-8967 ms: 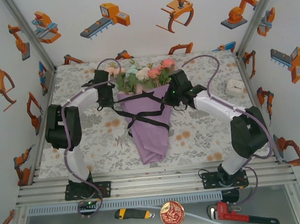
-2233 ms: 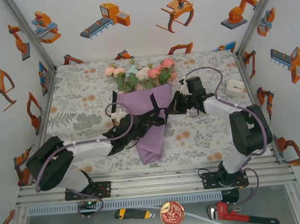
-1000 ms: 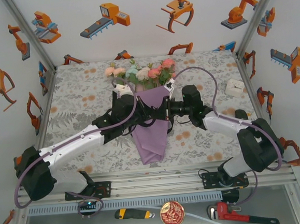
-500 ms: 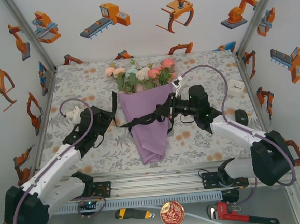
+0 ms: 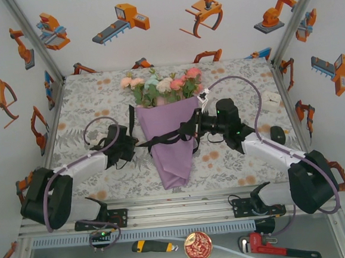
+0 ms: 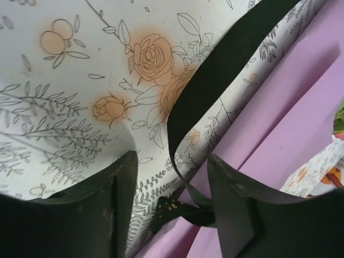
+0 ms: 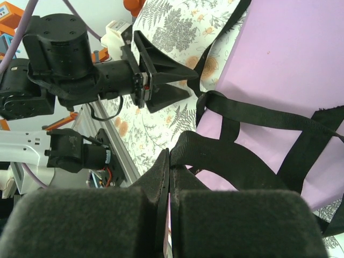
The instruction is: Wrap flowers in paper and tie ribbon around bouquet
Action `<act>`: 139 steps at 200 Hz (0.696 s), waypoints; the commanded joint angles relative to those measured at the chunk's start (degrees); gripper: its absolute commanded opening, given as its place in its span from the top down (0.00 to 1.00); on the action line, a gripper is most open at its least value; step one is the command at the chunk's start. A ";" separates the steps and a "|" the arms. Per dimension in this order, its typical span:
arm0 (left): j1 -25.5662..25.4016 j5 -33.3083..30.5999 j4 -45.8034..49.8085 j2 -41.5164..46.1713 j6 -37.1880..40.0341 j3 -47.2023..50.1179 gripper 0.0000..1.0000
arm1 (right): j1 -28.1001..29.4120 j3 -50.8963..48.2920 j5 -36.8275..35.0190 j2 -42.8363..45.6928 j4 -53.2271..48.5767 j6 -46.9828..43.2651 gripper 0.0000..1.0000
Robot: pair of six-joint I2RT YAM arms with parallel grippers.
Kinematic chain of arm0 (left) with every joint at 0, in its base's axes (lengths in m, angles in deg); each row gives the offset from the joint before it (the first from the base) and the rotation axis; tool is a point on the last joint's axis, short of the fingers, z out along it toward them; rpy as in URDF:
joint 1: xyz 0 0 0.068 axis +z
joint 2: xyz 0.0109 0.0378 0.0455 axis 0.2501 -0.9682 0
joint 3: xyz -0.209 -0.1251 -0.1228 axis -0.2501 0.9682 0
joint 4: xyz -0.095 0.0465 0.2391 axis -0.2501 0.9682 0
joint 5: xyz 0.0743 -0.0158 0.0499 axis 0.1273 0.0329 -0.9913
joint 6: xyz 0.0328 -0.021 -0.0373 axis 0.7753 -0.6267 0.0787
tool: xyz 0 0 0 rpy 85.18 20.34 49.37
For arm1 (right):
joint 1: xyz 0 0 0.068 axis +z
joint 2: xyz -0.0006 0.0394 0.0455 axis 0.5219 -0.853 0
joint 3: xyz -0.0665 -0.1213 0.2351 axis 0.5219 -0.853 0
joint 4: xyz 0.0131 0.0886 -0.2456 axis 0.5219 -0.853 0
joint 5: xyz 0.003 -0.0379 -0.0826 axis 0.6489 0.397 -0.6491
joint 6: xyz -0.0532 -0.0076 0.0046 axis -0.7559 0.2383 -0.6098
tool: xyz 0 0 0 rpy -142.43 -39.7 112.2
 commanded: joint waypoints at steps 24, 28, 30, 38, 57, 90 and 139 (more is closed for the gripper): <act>0.89 0.29 -5.41 -3.33 -1.73 -2.38 0.87 | -0.02 1.90 -1.44 2.71 -3.04 -1.37 0.95; 1.17 0.40 -5.54 -3.28 -1.51 -2.26 0.92 | -0.02 2.04 -2.33 3.17 -4.26 -1.93 0.91; 1.32 0.47 -5.56 -3.25 -1.41 -2.13 0.95 | -0.02 2.08 -2.91 3.38 -5.14 -2.34 0.89; 1.97 0.58 -5.43 -2.62 -0.75 -1.92 1.00 | -0.03 2.54 -6.44 4.58 -8.72 -4.10 0.78; 3.42 -0.24 -2.56 0.73 1.79 -1.81 1.00 | 0.02 3.70 -17.40 7.09 -17.24 -8.71 0.69; 4.17 -2.87 5.18 6.52 8.07 -3.88 1.00 | -0.03 3.96 -31.09 10.13 -25.23 -16.60 0.62; 4.25 -0.41 5.20 6.14 10.79 -4.97 1.00 | -0.27 5.10 -20.67 7.06 -32.53 -31.21 0.24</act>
